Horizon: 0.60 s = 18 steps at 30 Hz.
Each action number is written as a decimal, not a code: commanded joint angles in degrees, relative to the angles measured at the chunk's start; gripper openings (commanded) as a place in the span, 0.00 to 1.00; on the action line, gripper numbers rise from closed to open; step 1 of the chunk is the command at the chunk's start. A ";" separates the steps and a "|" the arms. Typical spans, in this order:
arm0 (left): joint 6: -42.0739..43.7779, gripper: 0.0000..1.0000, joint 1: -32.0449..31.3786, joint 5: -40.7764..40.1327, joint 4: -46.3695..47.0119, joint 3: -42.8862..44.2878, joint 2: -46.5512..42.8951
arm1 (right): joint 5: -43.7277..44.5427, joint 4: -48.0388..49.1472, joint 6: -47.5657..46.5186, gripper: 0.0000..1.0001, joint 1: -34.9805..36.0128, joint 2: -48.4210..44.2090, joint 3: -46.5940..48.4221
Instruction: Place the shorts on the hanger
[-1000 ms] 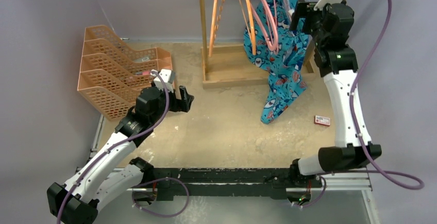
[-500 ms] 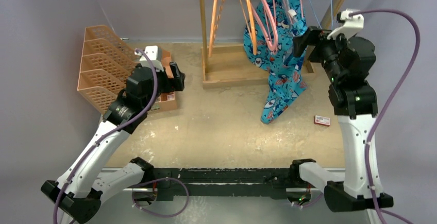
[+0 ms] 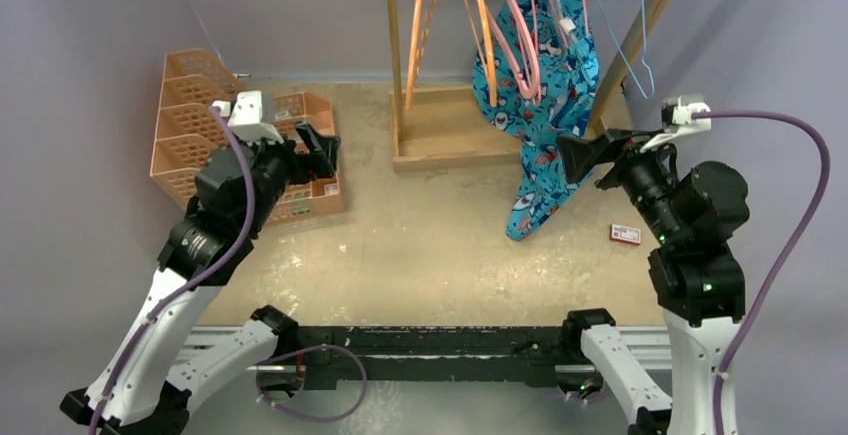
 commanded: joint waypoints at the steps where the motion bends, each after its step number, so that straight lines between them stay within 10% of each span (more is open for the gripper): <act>1: -1.59 0.87 0.19 0.91 1.26 -2.00 -3.39 | -3.01 -1.31 1.32 1.00 -0.14 -1.85 -3.60; 18: -6.05 0.87 0.18 1.78 5.13 -15.91 -9.44 | -5.87 -0.31 4.83 1.00 -0.14 -8.13 -14.42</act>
